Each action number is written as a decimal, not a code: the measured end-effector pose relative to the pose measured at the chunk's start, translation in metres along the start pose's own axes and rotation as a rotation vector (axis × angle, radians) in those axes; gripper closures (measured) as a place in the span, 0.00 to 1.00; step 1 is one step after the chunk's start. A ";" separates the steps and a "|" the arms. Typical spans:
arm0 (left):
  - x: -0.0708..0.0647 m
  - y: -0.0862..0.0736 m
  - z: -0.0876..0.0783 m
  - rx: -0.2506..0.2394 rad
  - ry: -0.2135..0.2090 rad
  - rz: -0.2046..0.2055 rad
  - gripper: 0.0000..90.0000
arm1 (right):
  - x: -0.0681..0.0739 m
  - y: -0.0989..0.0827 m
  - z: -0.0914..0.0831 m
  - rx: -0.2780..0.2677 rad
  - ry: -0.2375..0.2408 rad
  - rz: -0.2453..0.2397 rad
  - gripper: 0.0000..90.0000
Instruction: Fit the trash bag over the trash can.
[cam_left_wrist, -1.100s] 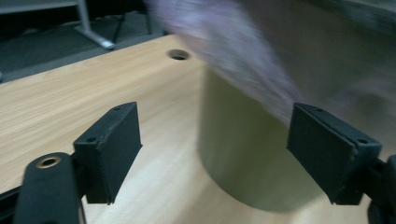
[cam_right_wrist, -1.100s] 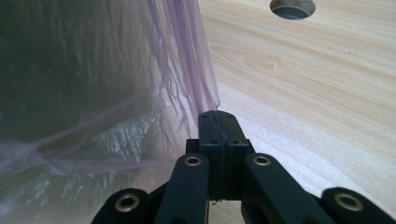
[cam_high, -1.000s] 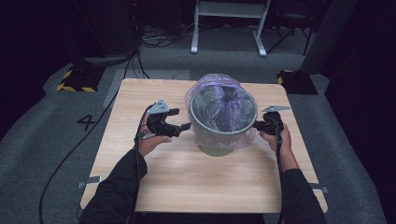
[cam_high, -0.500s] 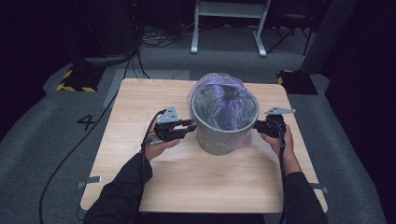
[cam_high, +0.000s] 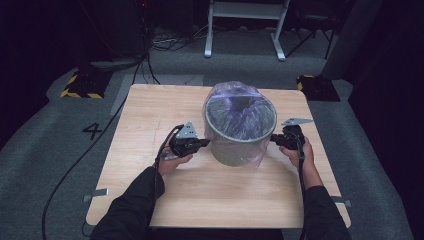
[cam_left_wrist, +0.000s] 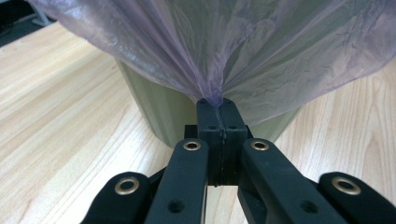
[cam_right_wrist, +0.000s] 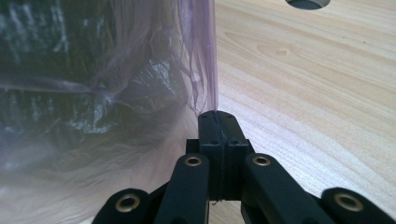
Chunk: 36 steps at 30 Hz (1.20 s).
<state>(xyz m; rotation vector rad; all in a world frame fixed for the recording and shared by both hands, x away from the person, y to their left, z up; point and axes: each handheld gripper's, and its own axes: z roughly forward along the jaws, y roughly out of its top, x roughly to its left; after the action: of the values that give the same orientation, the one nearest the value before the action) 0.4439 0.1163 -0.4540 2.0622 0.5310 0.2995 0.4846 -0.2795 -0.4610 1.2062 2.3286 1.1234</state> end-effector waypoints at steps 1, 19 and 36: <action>0.001 -0.001 0.000 0.004 0.005 0.001 1.00 | 0.000 0.000 0.000 0.003 0.002 0.002 1.00; 0.037 0.019 -0.059 -0.192 0.156 -0.101 0.32 | -0.005 0.007 -0.010 -0.096 -0.092 0.026 0.99; 0.029 -0.012 -0.055 -0.011 0.127 -0.067 0.38 | -0.006 0.006 -0.018 -0.069 -0.105 0.010 1.00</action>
<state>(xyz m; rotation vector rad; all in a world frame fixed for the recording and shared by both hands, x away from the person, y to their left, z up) 0.4435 0.1770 -0.4360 2.0193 0.6732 0.3944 0.4817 -0.2913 -0.4451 1.2230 2.1904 1.1064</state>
